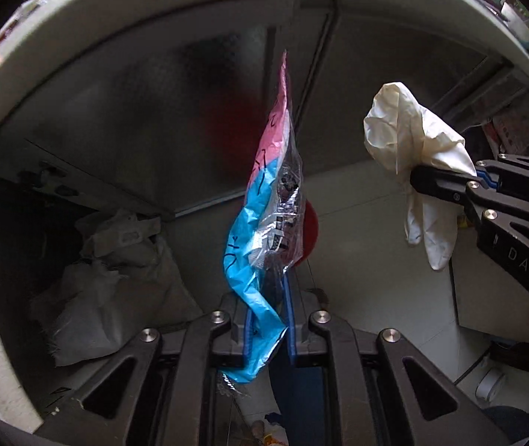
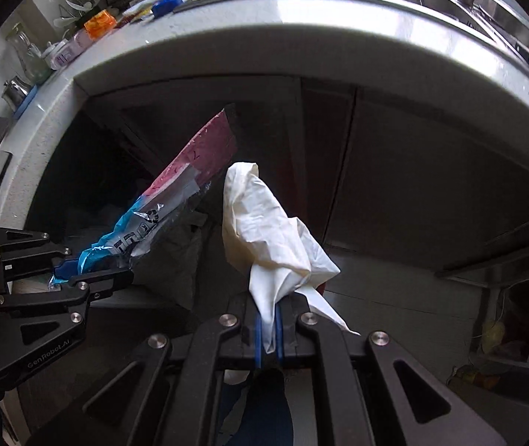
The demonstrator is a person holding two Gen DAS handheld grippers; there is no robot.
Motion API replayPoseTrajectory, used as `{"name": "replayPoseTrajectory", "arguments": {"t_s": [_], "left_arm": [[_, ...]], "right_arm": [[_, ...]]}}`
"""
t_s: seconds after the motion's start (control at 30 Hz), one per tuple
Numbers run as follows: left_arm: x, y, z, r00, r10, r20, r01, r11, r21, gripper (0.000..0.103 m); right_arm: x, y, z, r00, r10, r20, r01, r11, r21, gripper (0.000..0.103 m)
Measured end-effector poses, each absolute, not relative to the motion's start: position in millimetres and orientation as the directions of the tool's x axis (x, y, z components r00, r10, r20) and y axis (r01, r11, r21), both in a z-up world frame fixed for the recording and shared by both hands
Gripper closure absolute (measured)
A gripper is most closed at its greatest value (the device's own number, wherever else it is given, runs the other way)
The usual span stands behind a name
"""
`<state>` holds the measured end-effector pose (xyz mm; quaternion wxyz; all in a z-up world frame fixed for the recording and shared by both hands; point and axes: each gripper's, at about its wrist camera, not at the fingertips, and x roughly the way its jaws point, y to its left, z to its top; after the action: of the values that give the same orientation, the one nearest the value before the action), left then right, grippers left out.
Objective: Collect trash
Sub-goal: 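Carry the glove and wrapper down over the red bin with both grippers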
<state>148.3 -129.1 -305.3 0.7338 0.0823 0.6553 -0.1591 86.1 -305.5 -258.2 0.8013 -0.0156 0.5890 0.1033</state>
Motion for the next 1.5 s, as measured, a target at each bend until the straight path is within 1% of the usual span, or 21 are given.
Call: {"name": "replayPoseTrajectory", "arguments": {"t_s": [0.17, 0.33, 0.43, 0.53, 0.63, 0.7, 0.73, 0.77, 0.87, 0.97, 1.13, 1.2, 1.3, 1.37, 1.43, 1.5], "left_arm": [[162, -140, -399, 0.026, -0.154, -0.988, 0.350, 0.927, -0.135, 0.091], [176, -153, -488, -0.009, -0.150, -0.989, 0.359, 0.922, -0.143, 0.091], [179, -162, -529, -0.044, -0.149, -0.988, 0.364, 0.919, -0.154, 0.091], [181, -168, -553, -0.066, -0.144, -0.987, 0.375, 0.913, -0.158, 0.090], [183, -179, -570, -0.091, -0.145, -0.985, 0.378, 0.910, -0.169, 0.089], [187, -176, -579, -0.115, -0.154, -0.981, 0.369, 0.911, -0.186, 0.081], [187, -175, -581, -0.122, -0.155, -0.980, 0.365, 0.911, -0.189, 0.074], [187, -173, -584, -0.126, -0.152, -0.980, 0.361, 0.913, -0.188, 0.071], [183, -174, -580, -0.138, -0.162, -0.977, 0.365, 0.909, -0.203, 0.071], [182, -170, -568, -0.127, -0.153, -0.980, 0.378, 0.906, -0.190, 0.071], [179, -152, -539, -0.063, -0.141, -0.988, 0.394, 0.906, -0.155, 0.071], [180, -142, -530, -0.043, -0.129, -0.991, 0.392, 0.910, -0.135, 0.066], [184, -127, -524, -0.028, -0.133, -0.991, 0.381, 0.915, -0.134, 0.053], [188, -117, -524, -0.008, -0.108, -0.994, 0.374, 0.922, -0.103, 0.034], [192, -108, -525, 0.018, -0.098, -0.995, 0.361, 0.929, -0.085, 0.023], [196, -100, -530, 0.008, -0.099, -0.995, 0.354, 0.931, -0.090, 0.021]], "right_arm": [[93, -313, -351, 0.240, 0.157, -0.958, -0.132, 0.983, 0.128, 0.098], [105, -322, -441, 0.200, 0.157, -0.967, -0.051, 0.987, 0.150, 0.098], [111, -324, -482, 0.184, 0.154, -0.971, -0.013, 0.988, 0.154, 0.098], [116, -320, -511, 0.168, 0.158, -0.973, 0.008, 0.987, 0.161, 0.098], [121, -303, -520, 0.158, 0.158, -0.975, 0.011, 0.987, 0.162, 0.098], [122, -299, -525, 0.151, 0.154, -0.976, 0.010, 0.988, 0.157, 0.098], [120, -299, -526, 0.149, 0.153, -0.977, 0.009, 0.988, 0.156, 0.098], [118, -303, -526, 0.146, 0.153, -0.977, 0.008, 0.988, 0.156, 0.098], [118, -294, -517, 0.144, 0.149, -0.978, 0.002, 0.989, 0.151, 0.098], [118, -307, -500, 0.144, 0.148, -0.978, 0.004, 0.989, 0.150, 0.098], [118, -303, -474, 0.153, 0.152, -0.976, -0.008, 0.988, 0.152, 0.098], [117, -306, -469, 0.156, 0.157, -0.975, -0.017, 0.988, 0.156, 0.098], [124, -295, -470, 0.158, 0.164, -0.974, -0.038, 0.986, 0.160, 0.098], [129, -289, -475, 0.151, 0.165, -0.975, -0.049, 0.986, 0.159, 0.098], [135, -279, -482, 0.143, 0.167, -0.975, -0.061, 0.985, 0.160, 0.098], [141, -274, -487, 0.122, 0.163, -0.979, -0.076, 0.985, 0.155, 0.098]]}}
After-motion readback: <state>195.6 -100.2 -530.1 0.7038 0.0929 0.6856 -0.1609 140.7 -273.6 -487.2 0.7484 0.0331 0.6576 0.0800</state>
